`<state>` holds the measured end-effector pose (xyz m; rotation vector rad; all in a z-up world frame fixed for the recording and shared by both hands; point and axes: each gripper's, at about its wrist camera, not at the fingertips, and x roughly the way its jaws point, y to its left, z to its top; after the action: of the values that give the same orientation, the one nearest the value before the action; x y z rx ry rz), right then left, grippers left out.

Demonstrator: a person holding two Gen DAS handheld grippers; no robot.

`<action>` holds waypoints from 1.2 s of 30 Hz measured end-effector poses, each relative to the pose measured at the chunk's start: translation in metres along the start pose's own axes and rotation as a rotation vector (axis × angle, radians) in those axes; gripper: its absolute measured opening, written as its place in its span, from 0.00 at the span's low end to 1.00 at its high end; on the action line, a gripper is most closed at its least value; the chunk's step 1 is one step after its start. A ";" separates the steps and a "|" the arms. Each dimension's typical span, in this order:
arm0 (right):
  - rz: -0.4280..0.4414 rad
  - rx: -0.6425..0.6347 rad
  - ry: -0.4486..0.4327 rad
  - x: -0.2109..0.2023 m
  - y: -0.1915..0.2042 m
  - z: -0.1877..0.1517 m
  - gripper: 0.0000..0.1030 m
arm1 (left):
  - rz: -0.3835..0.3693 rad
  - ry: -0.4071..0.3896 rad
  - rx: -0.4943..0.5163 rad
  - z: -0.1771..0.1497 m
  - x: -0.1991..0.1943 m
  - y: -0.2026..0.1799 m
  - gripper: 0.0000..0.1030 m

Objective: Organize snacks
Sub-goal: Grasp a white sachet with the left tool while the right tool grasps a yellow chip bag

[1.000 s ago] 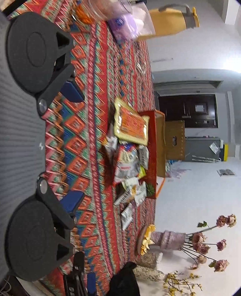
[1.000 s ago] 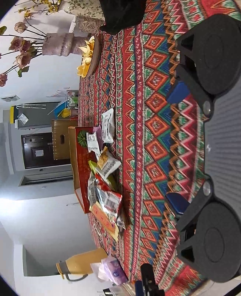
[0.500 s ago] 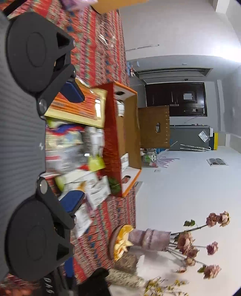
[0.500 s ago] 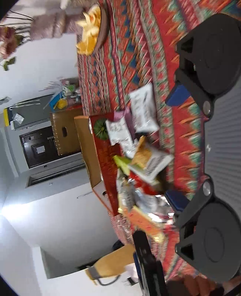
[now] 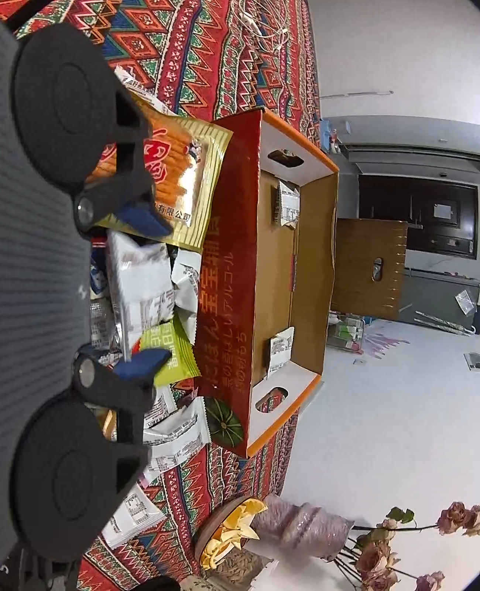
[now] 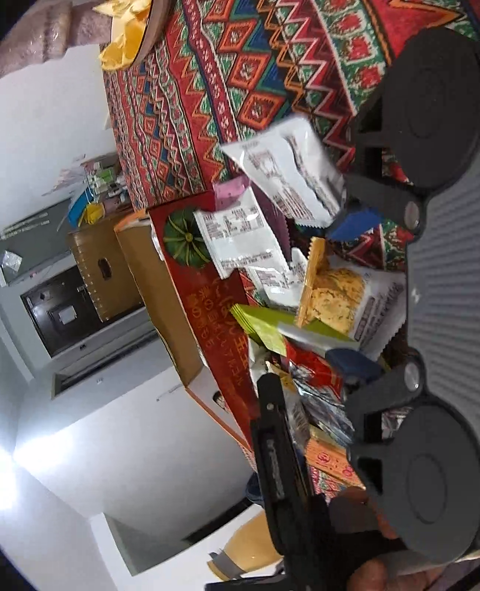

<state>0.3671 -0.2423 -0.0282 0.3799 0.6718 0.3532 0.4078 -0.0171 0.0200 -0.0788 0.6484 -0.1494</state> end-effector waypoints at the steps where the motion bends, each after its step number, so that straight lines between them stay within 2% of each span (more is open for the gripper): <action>1: -0.001 -0.006 -0.002 0.001 0.001 0.000 0.52 | 0.006 -0.007 0.003 -0.001 -0.001 0.000 0.55; 6: -0.011 -0.030 0.004 0.003 0.003 -0.001 0.38 | -0.005 -0.022 0.032 -0.003 -0.014 -0.006 0.48; 9: -0.012 -0.058 -0.001 -0.007 0.006 -0.005 0.37 | -0.001 -0.052 0.033 -0.007 -0.036 -0.008 0.48; 15: -0.040 -0.134 -0.024 -0.043 0.018 -0.021 0.37 | -0.005 -0.126 0.021 -0.030 -0.109 -0.011 0.48; 21: -0.048 -0.183 -0.033 -0.085 0.034 -0.046 0.37 | 0.021 -0.140 -0.013 -0.061 -0.167 -0.008 0.48; 29: -0.052 -0.225 -0.022 -0.130 0.053 -0.083 0.38 | 0.043 -0.143 -0.023 -0.099 -0.215 -0.007 0.48; 36: -0.075 -0.265 -0.029 -0.166 0.063 -0.108 0.38 | 0.030 -0.151 -0.026 -0.127 -0.247 -0.013 0.48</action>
<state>0.1632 -0.2351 0.0103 0.1071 0.6003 0.3599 0.1348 0.0072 0.0672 -0.1046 0.5011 -0.1046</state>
